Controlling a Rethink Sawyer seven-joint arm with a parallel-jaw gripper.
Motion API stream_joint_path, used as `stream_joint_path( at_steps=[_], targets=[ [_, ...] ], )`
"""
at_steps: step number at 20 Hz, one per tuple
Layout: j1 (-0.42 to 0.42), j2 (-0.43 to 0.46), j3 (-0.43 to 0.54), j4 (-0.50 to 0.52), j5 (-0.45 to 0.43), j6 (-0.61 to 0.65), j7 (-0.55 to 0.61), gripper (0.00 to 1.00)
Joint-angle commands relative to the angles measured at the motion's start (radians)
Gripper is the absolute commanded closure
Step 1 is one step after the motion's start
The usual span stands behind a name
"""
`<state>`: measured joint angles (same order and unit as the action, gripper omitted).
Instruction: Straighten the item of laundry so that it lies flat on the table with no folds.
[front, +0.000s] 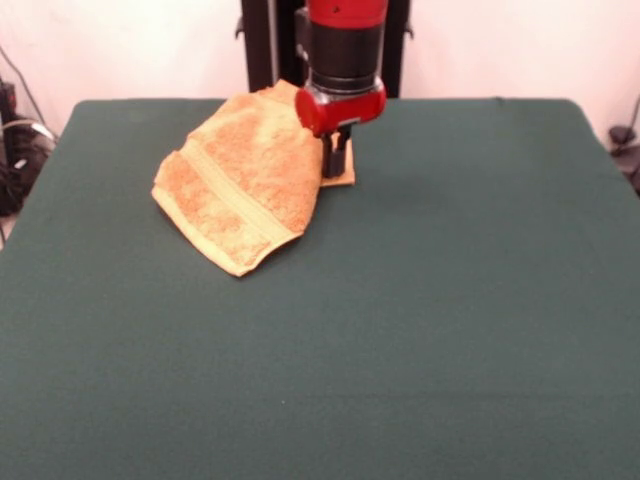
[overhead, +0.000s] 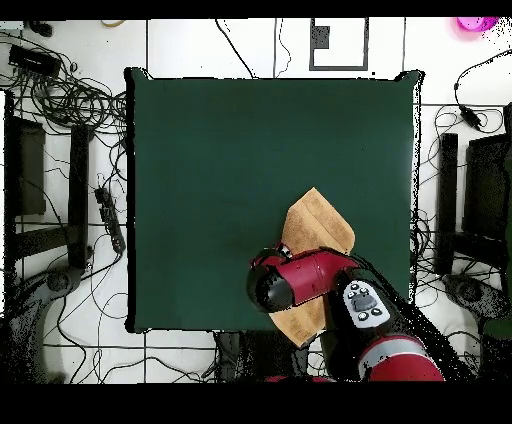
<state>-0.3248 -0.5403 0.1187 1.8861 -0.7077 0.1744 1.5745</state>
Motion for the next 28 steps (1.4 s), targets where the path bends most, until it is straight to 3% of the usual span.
stream_joint_path(
  at_steps=[1, 16, 28],
  targets=[
    [0.043, 0.081, 0.062, -0.107, 0.051, 0.127, 0.066, 1.0],
    [0.079, 0.122, 0.024, -0.138, 0.05, 0.129, 0.105, 1.0],
    [0.118, 0.161, -0.017, -0.183, 0.108, 0.262, 0.108, 1.0]
  ],
)
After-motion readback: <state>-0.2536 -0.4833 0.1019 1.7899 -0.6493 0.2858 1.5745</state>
